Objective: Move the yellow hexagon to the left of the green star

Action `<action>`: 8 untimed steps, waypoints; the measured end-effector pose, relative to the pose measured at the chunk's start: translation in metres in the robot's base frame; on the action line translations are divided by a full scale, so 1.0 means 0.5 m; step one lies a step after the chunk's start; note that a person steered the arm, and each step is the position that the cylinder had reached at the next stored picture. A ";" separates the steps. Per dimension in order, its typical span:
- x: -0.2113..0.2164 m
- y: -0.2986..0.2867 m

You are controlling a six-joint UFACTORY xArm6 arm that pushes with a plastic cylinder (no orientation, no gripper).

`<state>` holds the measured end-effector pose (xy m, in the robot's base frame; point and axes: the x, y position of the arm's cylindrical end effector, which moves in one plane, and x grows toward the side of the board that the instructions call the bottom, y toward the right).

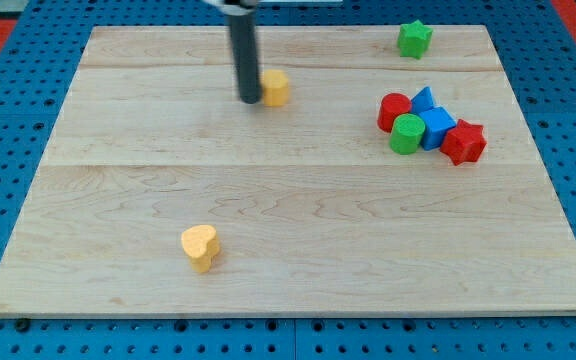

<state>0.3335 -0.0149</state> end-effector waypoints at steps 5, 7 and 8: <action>-0.036 0.155; -0.072 0.121; -0.115 0.255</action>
<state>0.2758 0.1125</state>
